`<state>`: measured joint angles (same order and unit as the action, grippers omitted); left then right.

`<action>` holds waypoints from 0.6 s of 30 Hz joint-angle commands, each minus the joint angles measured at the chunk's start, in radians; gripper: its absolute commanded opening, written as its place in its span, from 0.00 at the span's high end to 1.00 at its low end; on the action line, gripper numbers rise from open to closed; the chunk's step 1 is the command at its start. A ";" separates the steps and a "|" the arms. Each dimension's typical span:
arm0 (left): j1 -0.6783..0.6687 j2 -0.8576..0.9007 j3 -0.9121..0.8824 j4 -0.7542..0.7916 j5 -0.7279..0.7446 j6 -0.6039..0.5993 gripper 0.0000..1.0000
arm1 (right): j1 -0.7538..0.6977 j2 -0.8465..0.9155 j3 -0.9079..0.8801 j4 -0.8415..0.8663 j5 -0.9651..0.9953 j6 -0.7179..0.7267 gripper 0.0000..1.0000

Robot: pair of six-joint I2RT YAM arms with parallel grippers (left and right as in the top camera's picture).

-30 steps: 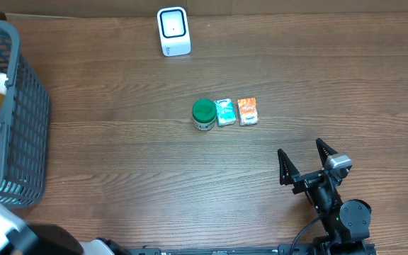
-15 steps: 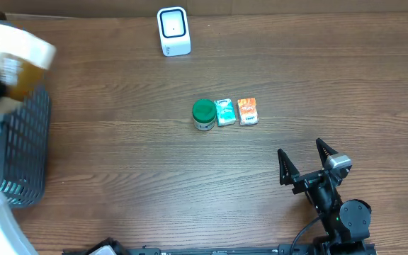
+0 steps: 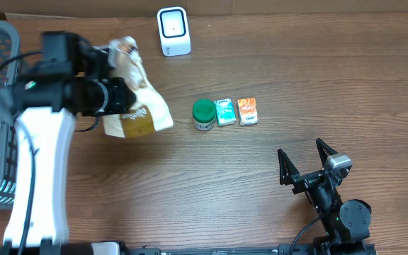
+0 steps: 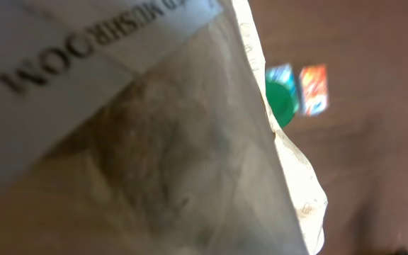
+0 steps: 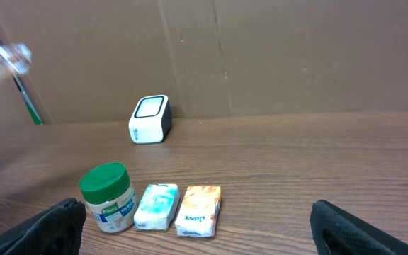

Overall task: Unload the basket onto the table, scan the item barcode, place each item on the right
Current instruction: 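Lift the mushroom bag and hold it toward the white scanner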

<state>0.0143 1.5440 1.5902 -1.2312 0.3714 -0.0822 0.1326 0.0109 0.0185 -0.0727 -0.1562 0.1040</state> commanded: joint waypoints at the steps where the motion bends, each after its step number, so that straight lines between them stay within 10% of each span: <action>1: -0.026 0.075 -0.013 -0.002 0.015 0.069 0.82 | 0.006 -0.008 -0.011 0.003 0.006 0.001 0.00; 18: -0.133 0.420 -0.013 -0.006 0.008 0.152 0.80 | 0.006 -0.008 -0.011 0.003 0.006 0.001 0.00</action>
<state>-0.1055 1.9362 1.5768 -1.2346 0.3710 0.0666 0.1326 0.0109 0.0185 -0.0731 -0.1566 0.1043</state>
